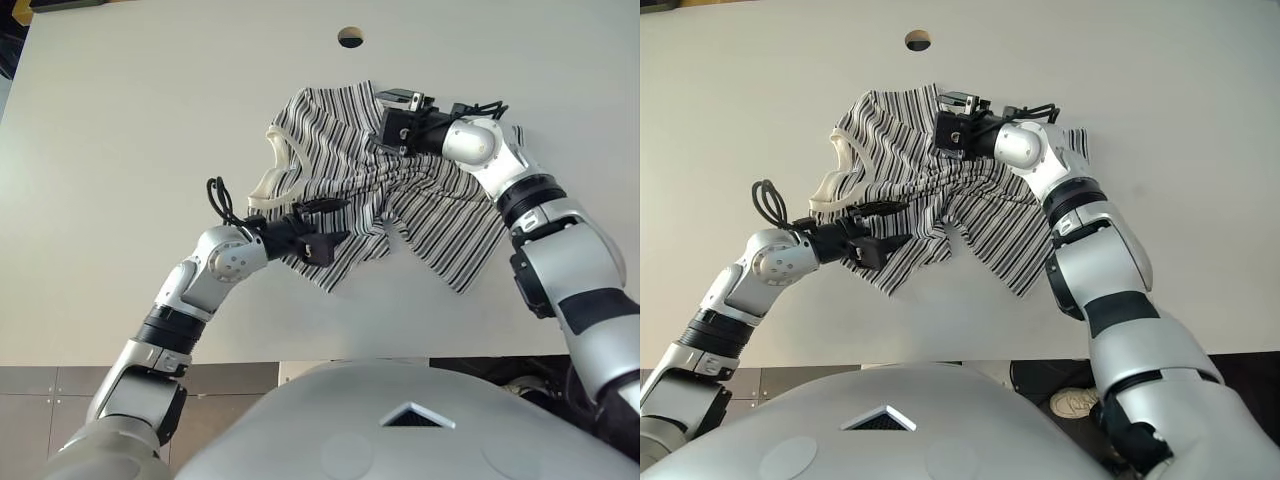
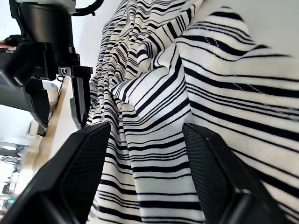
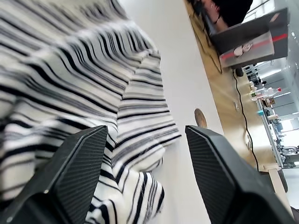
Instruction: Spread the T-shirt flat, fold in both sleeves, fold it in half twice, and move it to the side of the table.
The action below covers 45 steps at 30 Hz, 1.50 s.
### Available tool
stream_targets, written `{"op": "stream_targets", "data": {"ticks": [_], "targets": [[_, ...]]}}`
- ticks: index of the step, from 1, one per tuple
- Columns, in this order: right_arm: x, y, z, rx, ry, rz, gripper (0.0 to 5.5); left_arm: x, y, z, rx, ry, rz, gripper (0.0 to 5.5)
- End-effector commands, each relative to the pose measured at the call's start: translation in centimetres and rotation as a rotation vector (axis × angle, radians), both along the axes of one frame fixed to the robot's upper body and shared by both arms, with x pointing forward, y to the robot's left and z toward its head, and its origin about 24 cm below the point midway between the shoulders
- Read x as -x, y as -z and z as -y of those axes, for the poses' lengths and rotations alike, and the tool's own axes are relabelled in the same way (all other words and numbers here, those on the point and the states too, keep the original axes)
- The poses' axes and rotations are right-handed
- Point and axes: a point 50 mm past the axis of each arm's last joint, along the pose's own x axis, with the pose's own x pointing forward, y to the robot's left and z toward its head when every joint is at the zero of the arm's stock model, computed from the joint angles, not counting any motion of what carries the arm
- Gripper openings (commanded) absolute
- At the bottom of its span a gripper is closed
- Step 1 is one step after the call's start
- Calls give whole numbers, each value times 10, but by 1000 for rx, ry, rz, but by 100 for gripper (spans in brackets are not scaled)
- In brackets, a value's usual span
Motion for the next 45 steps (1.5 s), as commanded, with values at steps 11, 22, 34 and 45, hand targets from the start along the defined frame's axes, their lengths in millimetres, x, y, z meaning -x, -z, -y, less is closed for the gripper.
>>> {"op": "stream_targets", "data": {"ticks": [11,22,34,45], "targets": [[-20,-3,60,202,285,-38,308,21,15,-114,-748,-6,-318,287],[-3,-55,52,-399,-21,-122,308,-38,-8,-163,-918,-189,-52,287],[68,-12,41,-173,-282,-277,308,-53,-43,-144,-605,-215,105,287],[108,30,70,214,-382,-422,308,-37,-67,-158,-544,-296,105,287]]}}
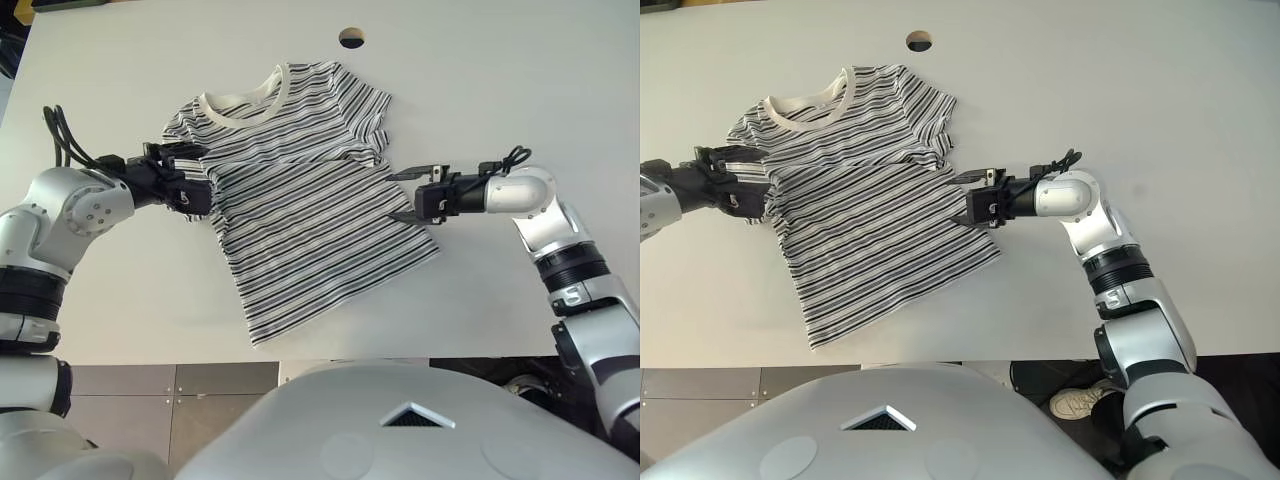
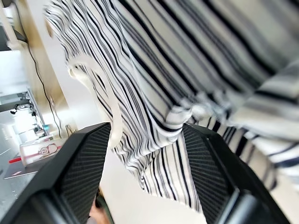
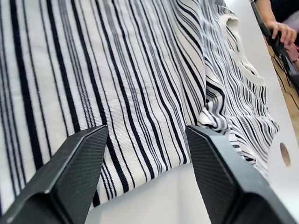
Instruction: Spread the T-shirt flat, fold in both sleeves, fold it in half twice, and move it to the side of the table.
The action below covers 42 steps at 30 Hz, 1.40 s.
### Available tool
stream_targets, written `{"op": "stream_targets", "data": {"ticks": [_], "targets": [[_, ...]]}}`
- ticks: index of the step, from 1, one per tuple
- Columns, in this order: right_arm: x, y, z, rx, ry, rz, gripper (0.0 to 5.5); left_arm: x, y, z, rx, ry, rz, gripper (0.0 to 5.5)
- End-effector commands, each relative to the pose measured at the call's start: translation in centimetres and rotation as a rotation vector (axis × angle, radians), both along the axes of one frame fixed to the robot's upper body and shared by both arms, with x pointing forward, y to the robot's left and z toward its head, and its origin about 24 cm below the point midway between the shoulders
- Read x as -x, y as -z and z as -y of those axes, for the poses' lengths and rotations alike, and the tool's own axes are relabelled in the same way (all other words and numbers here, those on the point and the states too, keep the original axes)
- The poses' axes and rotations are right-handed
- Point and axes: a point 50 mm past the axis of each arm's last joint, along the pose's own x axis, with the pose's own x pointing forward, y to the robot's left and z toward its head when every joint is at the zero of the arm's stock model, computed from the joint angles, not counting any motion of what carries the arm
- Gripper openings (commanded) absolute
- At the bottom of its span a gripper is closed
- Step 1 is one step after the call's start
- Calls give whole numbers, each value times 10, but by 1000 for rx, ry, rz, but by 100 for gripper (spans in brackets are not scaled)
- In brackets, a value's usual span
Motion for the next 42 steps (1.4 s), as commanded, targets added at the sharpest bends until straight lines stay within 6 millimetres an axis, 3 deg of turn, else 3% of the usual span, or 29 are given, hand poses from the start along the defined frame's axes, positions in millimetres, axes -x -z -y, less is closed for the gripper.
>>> {"op": "stream_targets", "data": {"ticks": [1,5,9,12,14,18,21,26,31,37,42], "targets": [[33,25,32,217,-56,-175,308,4,-14,-14,-17,-56,26,287],[53,15,45,231,-83,-261,308,2,-22,-14,125,-76,129,287],[58,3,42,174,-82,-261,308,-4,-26,-9,507,-209,254,287],[50,-6,35,96,-68,-221,308,0,-15,-19,791,-418,240,287],[39,-18,30,-1,-32,-151,308,3,-3,-25,959,-562,177,287],[14,-54,23,-237,29,-28,308,21,28,-44,1129,-848,-77,287],[6,-75,26,-343,52,28,308,29,37,-60,1278,-1037,-168,287],[6,-79,28,-369,61,36,308,46,49,-74,1336,-1218,-228,287],[7,-79,25,-361,47,35,308,57,66,-63,1346,-1284,-410,287],[8,-77,22,-348,45,29,308,61,72,-55,1388,-1300,-525,287],[7,-73,20,-337,49,26,311,57,76,-50,1416,-1301,-537,213]]}}
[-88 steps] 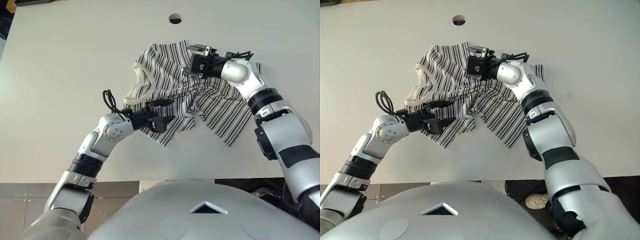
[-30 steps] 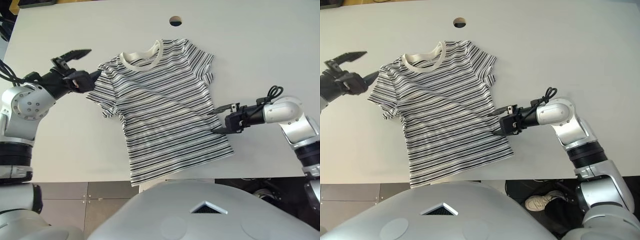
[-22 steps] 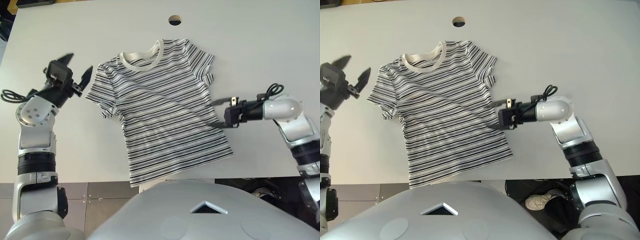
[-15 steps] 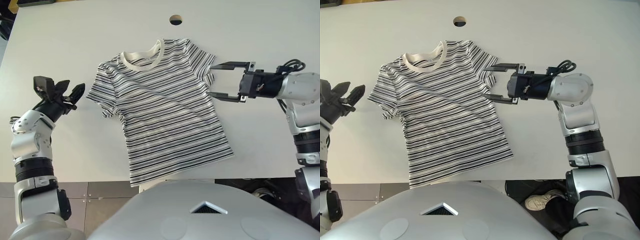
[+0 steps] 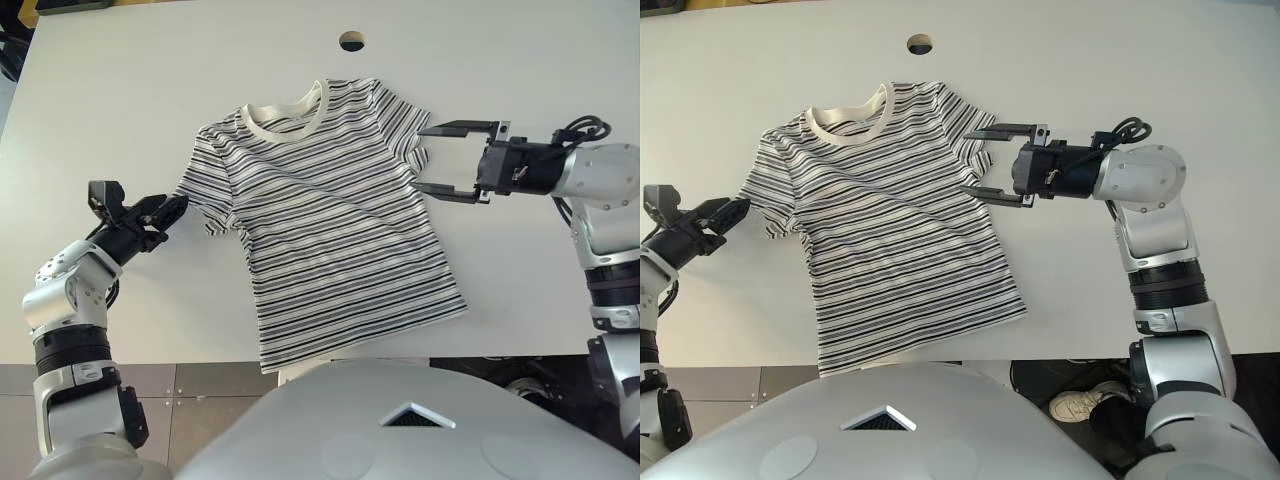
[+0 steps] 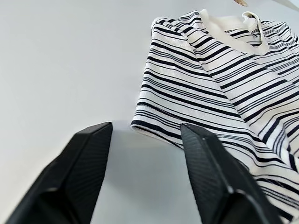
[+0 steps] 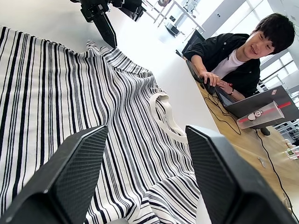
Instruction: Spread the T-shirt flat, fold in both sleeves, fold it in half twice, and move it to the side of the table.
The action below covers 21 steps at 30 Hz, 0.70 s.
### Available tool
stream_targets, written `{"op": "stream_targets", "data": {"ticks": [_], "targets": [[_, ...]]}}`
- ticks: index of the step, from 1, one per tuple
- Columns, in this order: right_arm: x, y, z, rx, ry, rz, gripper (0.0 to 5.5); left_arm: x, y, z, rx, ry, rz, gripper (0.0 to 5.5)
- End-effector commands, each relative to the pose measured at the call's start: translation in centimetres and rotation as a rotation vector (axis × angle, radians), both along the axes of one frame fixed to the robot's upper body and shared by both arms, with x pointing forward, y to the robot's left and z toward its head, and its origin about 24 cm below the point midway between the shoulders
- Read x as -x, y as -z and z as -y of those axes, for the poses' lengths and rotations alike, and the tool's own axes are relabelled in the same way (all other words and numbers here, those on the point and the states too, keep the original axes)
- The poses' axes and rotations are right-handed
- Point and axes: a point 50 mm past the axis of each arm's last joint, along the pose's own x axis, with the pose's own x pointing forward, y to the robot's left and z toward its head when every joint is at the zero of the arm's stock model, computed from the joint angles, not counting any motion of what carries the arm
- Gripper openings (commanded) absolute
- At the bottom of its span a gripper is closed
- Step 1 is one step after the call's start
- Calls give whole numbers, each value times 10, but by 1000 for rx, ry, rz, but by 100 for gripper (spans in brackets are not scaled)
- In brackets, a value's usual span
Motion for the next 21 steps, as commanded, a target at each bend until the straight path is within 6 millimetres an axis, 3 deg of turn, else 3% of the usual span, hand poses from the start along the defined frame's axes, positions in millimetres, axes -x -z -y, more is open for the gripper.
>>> {"op": "stream_targets", "data": {"ticks": [1,14,21], "targets": [[-2,2,-3,17,-6,1,311,4,16,8,30,-7,-63,195],[-3,5,-4,33,-1,0,311,-9,6,19,109,7,50,14],[-4,7,-4,37,1,3,311,-18,-26,22,162,32,188,14]]}}
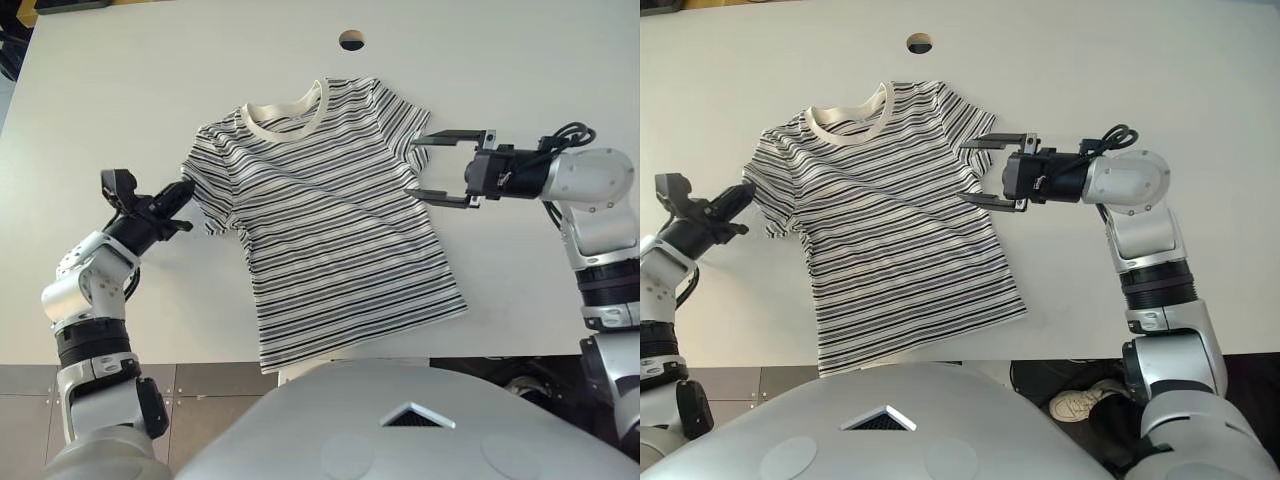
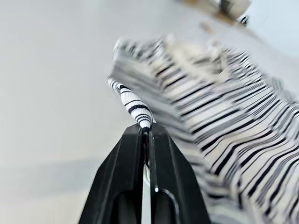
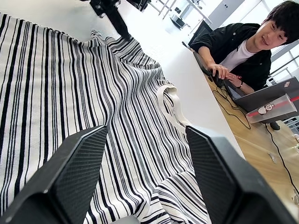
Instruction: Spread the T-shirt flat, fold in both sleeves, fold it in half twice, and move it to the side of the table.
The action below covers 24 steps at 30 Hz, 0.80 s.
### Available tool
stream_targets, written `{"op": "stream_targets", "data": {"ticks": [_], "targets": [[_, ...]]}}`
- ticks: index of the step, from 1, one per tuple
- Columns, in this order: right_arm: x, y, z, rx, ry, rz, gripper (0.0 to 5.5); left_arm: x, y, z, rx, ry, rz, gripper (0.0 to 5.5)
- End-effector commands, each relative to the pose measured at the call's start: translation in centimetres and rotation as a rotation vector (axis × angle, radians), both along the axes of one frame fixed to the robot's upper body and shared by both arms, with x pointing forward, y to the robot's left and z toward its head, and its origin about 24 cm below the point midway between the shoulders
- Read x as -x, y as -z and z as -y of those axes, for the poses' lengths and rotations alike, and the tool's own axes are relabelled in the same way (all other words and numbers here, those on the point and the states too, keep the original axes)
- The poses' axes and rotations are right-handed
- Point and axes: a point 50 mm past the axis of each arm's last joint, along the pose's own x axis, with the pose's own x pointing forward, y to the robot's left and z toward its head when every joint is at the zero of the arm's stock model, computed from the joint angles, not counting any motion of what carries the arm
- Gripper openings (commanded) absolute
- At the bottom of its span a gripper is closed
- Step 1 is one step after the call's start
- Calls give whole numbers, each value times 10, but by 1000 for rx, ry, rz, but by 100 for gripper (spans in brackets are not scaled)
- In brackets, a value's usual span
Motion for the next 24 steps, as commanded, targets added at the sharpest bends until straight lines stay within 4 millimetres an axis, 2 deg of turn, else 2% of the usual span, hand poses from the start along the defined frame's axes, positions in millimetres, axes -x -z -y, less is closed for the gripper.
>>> {"op": "stream_targets", "data": {"ticks": [1,4,8,13,24], "targets": [[-3,-5,-1,6,-8,31,311,-4,-16,3,29,12,52,14],[-4,-4,-2,-1,-3,32,311,-9,-23,14,58,34,84,14],[-4,-2,-5,-12,-5,30,311,-14,-20,31,89,72,81,14],[-6,0,-4,-19,17,28,311,-26,-26,48,133,102,113,14],[-11,9,-4,-29,65,14,311,-51,-18,96,210,181,115,14]]}}
